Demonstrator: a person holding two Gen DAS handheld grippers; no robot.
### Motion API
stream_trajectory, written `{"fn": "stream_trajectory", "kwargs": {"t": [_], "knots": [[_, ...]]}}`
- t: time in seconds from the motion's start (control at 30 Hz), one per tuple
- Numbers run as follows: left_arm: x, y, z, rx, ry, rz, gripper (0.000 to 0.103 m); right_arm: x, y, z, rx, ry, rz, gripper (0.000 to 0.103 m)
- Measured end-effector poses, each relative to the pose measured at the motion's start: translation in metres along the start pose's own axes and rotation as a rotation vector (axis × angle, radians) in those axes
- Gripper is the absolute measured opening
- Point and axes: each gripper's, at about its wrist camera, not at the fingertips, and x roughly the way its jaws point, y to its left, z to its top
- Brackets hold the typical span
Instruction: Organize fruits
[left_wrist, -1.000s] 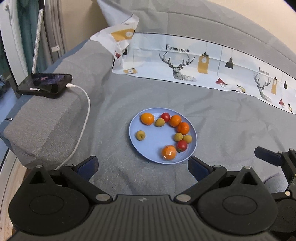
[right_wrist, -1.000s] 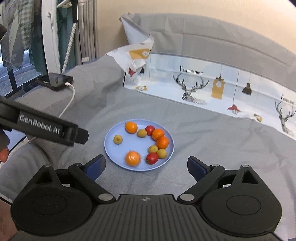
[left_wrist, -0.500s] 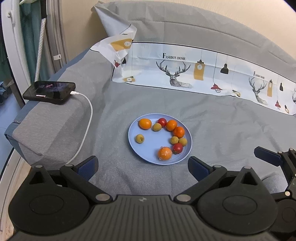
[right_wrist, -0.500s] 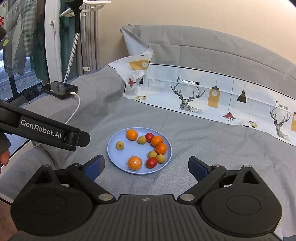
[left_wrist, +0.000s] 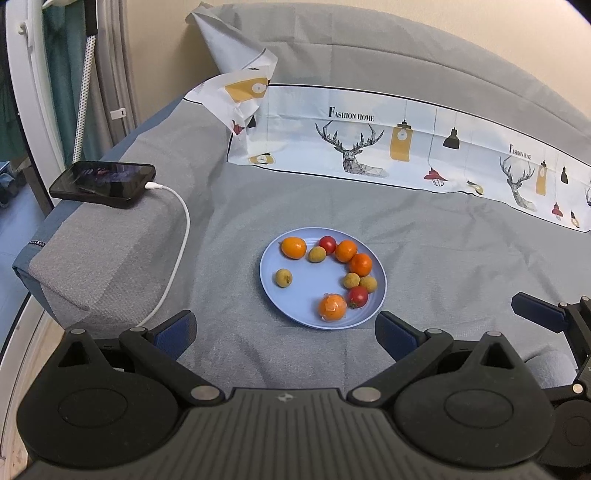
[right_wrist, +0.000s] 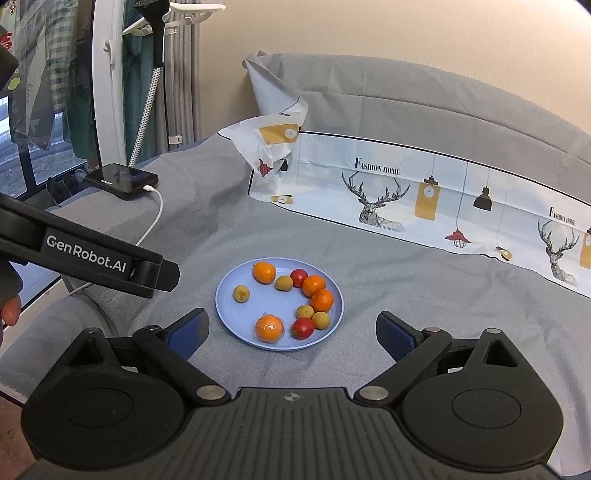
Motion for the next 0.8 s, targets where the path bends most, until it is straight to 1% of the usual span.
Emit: {"fn": "stream_trajectory", "kwargs": {"t": [0.8], "knots": [[0.013, -0.002, 0.001, 0.017, 0.031, 0.021, 0.103, 0.008, -0.004, 0.001, 0.023, 0.021, -0.004, 0.097]]}}
